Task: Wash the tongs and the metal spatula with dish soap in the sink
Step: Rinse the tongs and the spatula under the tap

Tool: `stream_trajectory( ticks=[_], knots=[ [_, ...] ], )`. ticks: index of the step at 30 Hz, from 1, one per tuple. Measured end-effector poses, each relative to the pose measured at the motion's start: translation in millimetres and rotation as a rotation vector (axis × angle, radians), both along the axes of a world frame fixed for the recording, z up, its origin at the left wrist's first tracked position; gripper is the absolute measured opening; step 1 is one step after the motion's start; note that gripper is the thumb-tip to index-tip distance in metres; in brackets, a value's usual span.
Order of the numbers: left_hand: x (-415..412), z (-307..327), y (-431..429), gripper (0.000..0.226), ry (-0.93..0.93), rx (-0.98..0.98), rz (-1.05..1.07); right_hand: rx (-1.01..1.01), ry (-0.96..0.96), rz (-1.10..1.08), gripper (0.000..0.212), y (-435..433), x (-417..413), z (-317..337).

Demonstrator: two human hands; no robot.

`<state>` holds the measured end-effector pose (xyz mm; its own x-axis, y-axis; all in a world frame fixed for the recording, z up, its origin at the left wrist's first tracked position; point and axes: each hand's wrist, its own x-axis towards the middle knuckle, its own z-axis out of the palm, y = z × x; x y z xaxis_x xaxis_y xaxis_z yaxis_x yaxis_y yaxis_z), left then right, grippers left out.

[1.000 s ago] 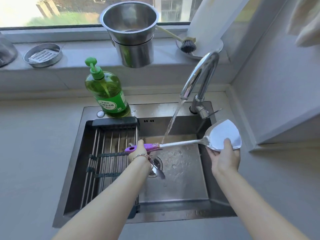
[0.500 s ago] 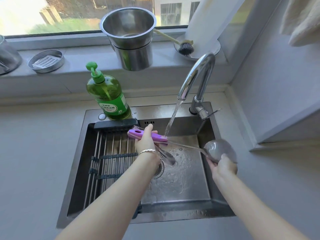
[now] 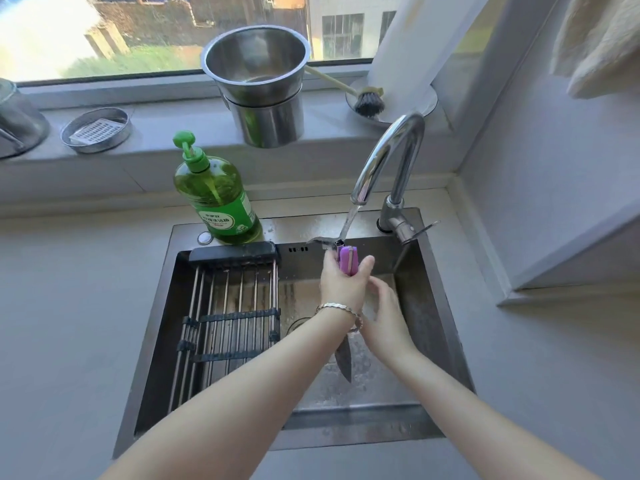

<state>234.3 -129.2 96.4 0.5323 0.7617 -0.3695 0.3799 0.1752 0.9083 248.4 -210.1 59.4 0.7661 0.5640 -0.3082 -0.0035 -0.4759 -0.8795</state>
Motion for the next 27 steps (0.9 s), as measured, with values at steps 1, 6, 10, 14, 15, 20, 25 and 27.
stream_trajectory(
  ticks=[1,6,10,14,15,20,25,27],
  knots=[
    [1,2,-1,0.028,0.007,0.006,-0.003,0.038,-0.05,0.036,0.045,4,0,4],
    [3,9,12,0.037,0.023,0.048,0.066,0.078,0.062,0.166,0.067,27,0,18],
    [-4,8,27,0.045,0.079,0.036,-0.032,0.091,0.106,0.252,0.046,36,5,16],
    [-17,12,40,0.04,0.108,0.041,-0.273,0.043,0.03,0.359,0.037,34,12,9],
    [-20,12,43,0.033,0.087,0.046,-0.307,0.04,0.033,0.378,0.03,35,14,8],
    [-25,14,52,0.02,0.027,-0.022,-0.419,0.149,0.195,0.353,0.048,37,25,15],
    [-6,13,46,0.026,0.1,0.119,-0.479,0.107,0.217,0.272,0.046,25,36,5],
    [2,11,44,0.034,0.15,0.199,-0.506,0.056,0.222,0.202,0.042,14,44,-4]
  ],
)
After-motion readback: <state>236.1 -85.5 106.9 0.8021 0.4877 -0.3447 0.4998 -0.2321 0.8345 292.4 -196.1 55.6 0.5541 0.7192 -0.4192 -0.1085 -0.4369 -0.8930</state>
